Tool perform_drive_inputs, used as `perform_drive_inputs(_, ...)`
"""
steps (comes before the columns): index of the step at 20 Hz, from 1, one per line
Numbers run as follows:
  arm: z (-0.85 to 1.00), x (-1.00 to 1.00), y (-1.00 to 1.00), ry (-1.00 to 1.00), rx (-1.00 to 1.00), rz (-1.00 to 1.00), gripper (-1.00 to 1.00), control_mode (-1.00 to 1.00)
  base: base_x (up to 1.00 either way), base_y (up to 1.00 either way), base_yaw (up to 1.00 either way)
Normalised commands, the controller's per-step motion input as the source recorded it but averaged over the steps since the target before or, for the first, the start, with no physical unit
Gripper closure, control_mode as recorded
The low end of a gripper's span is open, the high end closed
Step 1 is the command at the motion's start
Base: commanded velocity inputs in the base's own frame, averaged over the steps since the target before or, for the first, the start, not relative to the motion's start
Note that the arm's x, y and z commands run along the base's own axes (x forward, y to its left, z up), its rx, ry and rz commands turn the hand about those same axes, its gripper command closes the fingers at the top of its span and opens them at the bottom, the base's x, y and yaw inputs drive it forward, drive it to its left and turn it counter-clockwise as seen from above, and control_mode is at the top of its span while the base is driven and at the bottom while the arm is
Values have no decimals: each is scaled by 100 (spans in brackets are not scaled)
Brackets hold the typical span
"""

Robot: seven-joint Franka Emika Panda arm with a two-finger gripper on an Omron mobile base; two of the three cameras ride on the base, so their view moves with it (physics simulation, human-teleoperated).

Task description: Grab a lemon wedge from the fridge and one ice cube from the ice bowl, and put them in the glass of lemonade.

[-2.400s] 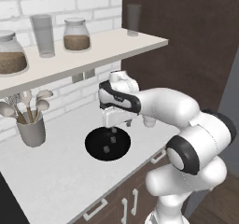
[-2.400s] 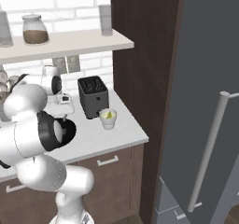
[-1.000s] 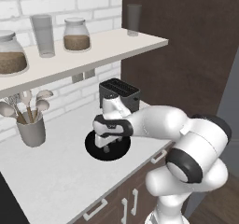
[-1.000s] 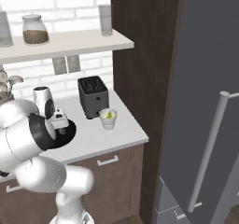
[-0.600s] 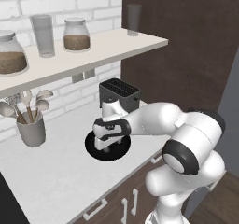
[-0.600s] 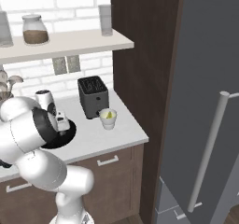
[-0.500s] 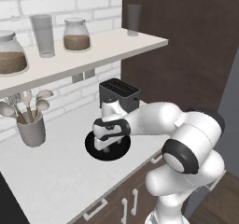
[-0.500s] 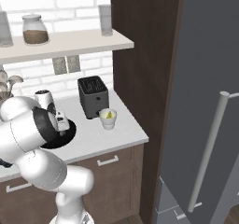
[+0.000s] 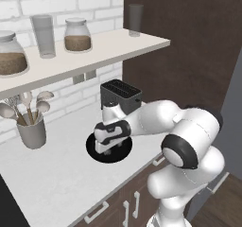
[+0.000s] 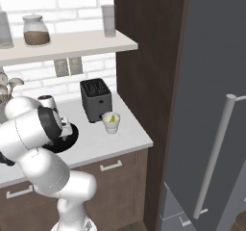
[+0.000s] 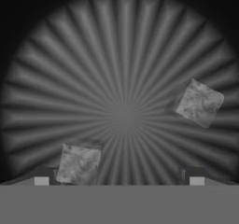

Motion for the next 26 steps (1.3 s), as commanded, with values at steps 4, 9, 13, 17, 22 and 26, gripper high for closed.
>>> perform_drive_inputs(4,-20,11,0,-3,0,-1,-100,-100,0,0,0)
perform_drive_inputs(9,0,14,0,0,0,0,-100,-100,0,0,0)
perform_drive_inputs(13,0,19,-13,0,0,0,-100,-100,0,0,0)
perform_drive_inputs(17,0,4,-26,0,0,-1,-100,-100,0,0,0)
perform_drive_inputs(22,0,-18,0,0,0,0,-100,-100,0,0,0)
perform_drive_inputs(26,0,-4,0,0,0,0,-100,-100,0,0,0)
